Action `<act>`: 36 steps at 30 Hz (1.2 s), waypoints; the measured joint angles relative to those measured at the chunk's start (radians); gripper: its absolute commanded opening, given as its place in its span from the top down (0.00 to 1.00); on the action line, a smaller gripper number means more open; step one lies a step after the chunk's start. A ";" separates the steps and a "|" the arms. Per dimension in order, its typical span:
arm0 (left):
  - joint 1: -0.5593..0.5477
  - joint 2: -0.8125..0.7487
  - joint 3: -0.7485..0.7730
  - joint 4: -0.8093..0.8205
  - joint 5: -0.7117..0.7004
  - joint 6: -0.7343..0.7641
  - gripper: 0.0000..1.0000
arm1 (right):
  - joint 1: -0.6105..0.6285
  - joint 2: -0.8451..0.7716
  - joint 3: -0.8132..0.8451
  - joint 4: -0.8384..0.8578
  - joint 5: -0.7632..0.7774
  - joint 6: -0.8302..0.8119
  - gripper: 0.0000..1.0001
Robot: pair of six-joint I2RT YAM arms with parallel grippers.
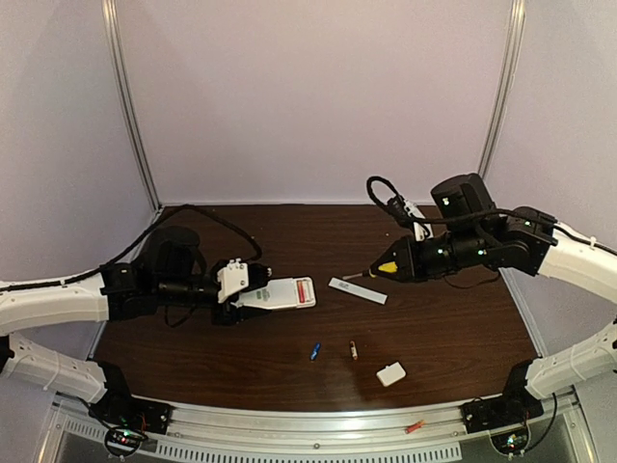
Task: Unload the batteries from the remote control
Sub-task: Remove the battery from the remote control without the battery cover.
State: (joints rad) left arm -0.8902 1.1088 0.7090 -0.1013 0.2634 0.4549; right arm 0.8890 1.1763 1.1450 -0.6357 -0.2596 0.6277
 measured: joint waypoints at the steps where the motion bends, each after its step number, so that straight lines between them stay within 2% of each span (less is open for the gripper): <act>1: -0.002 0.004 0.000 0.003 0.000 -0.003 1.00 | -0.010 0.000 0.000 0.007 -0.027 0.005 1.00; 11: -0.015 0.085 0.002 0.083 -0.003 -0.030 1.00 | -0.032 0.022 0.009 0.021 -0.169 0.038 1.00; 19: -0.024 0.148 0.038 0.123 0.004 -0.032 1.00 | -0.036 0.041 0.009 0.044 -0.208 0.080 1.00; 36: -0.040 0.154 0.052 0.156 0.014 -0.035 1.00 | -0.037 0.090 0.009 0.072 -0.241 0.087 1.00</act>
State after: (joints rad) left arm -0.9302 1.2633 0.7612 0.0547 0.2775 0.4194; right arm 0.8524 1.2659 1.1542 -0.5632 -0.5011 0.7151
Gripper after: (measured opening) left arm 0.572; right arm 0.158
